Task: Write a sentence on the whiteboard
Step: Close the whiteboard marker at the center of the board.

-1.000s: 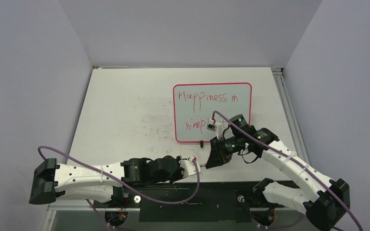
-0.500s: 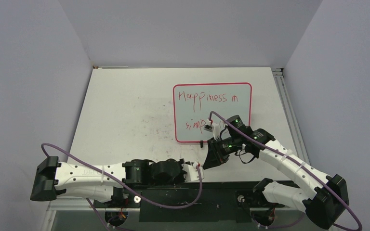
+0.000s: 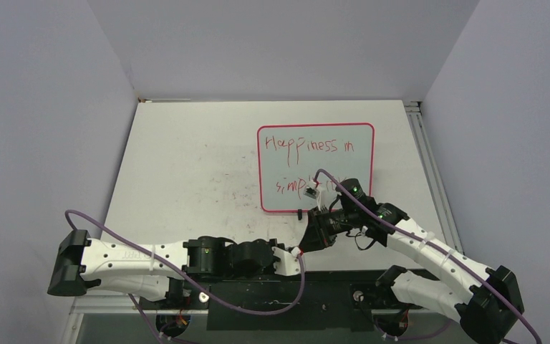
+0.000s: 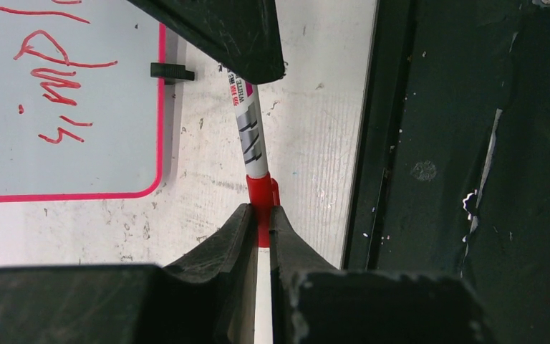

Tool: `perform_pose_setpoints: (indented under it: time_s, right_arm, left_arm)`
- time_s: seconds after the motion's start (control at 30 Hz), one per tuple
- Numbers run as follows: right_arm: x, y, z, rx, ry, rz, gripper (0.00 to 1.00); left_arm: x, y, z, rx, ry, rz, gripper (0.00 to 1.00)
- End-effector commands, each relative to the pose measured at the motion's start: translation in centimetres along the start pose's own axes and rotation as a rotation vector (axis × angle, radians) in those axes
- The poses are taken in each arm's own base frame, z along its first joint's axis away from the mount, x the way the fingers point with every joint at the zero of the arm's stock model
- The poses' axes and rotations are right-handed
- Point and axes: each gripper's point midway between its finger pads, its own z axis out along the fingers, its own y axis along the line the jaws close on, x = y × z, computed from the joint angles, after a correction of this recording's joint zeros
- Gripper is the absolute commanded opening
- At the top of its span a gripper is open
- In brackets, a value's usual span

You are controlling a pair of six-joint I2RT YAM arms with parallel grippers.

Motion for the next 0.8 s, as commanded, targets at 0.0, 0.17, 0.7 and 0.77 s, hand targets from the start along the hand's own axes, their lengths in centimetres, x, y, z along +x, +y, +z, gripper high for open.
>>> perform_pose_setpoints:
  time_s: [0.0,0.17,0.7,0.77]
  right_arm:
    - [-1.4,2.1,0.3,-0.091,-0.063,-0.070,0.05]
    - [-1.3,2.4,0.5,-0.105,-0.065,-0.077,0.05]
    - [-1.4,2.8,0.9,-0.119,-0.093,-0.074,0.05]
    - [-1.4,2.8,1.0,-0.119,-0.096,-0.074,0.05]
  left_arm:
    - [-6.8,1.6,-1.3,-0.041,-0.202,-0.028,0.00]
    - [-7.8,1.4,-1.5,-0.048,-0.232,-0.022,0.00]
    - [-9.4,1.3,-1.4,-0.048,-0.289,-0.029,0.00]
    - [-9.4,1.2,-1.4,-0.045,-0.293,-0.031,0.00]
